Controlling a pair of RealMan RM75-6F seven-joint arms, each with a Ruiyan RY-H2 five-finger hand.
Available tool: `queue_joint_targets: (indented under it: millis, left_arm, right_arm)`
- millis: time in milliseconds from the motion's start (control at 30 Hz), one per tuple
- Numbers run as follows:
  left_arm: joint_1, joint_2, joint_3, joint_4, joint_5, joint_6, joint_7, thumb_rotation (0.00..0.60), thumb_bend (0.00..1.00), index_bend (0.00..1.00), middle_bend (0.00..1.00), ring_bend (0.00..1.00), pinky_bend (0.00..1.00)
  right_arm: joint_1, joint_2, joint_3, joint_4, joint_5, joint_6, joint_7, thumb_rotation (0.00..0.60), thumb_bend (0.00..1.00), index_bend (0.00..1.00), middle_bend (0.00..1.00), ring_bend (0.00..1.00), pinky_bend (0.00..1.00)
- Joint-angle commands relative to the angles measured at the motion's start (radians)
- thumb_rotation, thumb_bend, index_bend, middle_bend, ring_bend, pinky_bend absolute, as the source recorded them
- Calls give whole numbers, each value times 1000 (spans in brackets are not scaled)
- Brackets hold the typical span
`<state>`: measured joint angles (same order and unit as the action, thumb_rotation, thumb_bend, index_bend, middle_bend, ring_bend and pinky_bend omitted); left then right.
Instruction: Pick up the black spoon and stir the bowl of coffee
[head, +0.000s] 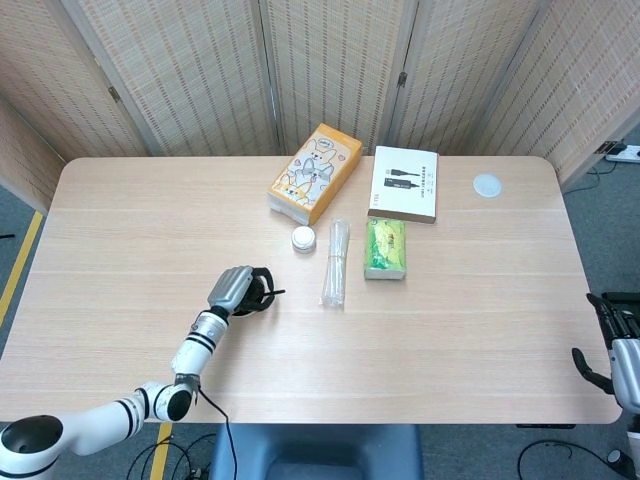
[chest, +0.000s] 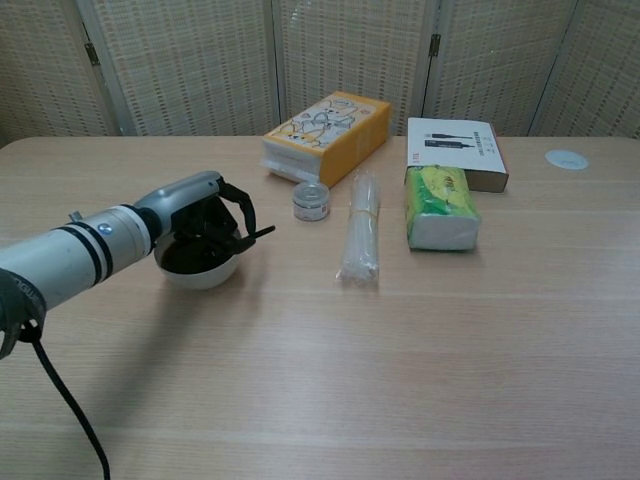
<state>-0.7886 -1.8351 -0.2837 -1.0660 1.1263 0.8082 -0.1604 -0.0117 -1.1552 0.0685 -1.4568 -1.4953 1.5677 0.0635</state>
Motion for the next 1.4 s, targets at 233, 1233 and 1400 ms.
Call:
queue_joint_targets:
  millis: [233, 1233, 1400]
  left_arm:
    - [-42, -30, -35, 57, -48, -33, 42, 600, 448, 628, 939, 930, 999]
    - [18, 41, 13, -79, -70, -11, 106, 600, 448, 625, 937, 930, 986]
    - [-7, 15, -6, -36, -88, -18, 124, 600, 447, 625, 936, 930, 986]
  right_arm:
    - [-3, 5, 0, -2, 4, -2, -1, 600, 268, 98, 181, 266, 245]
    - [14, 8, 1, 0, -3, -24, -4, 600, 268, 98, 185, 272, 245]
    - [8, 12, 2, -4, 1, -16, -4, 600, 268, 98, 185, 272, 245]
